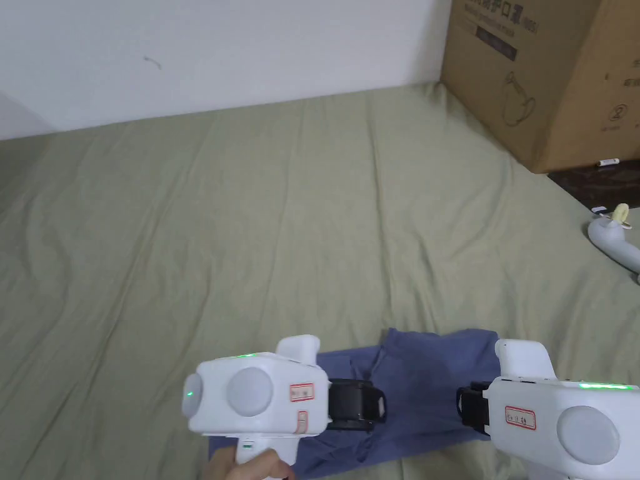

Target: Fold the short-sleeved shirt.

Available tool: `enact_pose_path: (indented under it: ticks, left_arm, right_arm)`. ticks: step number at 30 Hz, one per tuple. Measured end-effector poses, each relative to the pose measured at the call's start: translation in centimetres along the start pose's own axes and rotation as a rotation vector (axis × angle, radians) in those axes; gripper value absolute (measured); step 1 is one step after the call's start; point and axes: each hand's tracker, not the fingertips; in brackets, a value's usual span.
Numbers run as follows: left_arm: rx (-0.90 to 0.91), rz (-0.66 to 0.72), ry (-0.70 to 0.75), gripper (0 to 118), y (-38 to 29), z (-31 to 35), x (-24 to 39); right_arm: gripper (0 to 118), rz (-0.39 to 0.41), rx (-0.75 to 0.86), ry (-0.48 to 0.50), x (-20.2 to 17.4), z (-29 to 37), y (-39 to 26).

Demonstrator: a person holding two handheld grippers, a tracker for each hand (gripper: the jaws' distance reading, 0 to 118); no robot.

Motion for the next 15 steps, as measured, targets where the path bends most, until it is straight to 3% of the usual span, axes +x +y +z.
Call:
enact_pose_path:
  ticks: [1, 2, 3, 4, 5, 6, 8, 10, 15]
  left_arm:
    - [0.025, 0.023, -0.027, 81, 0.1, 0.9, -0.3]
    - [0.049, 0.050, -0.076, 43, 0.3, 2.0, -0.9]
    - [0.087, 0.077, -0.095, 19, 0.5, 3.3, -1.5]
    - [0.126, 0.099, -0.093, 8, 0.6, 4.3, -2.0]
    - [0.170, 0.109, -0.060, 8, 0.8, 5.3, -2.6]
    - [0.209, 0.111, -0.015, 0, 0.9, 6.0, -3.3]
    - [0.191, 0.118, 0.034, 0, 0.9, 6.0, -4.4]
    - [0.145, 0.155, 0.022, 0, 0.6, 4.9, -5.0]
    - [0.033, 0.124, -0.035, 0, -1.0, 0.5, -3.1]
  right_arm:
    - [3, -0.002, 0.005, -0.003, 0.2, 0.1, 0.0]
    - [3, -0.006, 0.013, -0.011, 0.3, 0.2, 0.0]
    - [3, -0.007, 0.022, -0.025, 0.3, 0.1, 0.1]
    - [3, 0.003, 0.041, -0.050, 0.2, 0.1, 0.1]
    - [3, 0.021, 0.063, -0.074, -0.1, 0.2, 0.2]
    - [3, 0.023, 0.064, -0.072, -0.3, 0.2, 0.2]
    - [3, 0.006, 0.071, -0.036, -0.5, 0.1, 0.4]
    - [3, -0.013, 0.058, 0.009, -0.8, -0.2, 0.5]
    - [3, 0.018, 0.048, -0.009, -1.8, -1.0, 0.3]
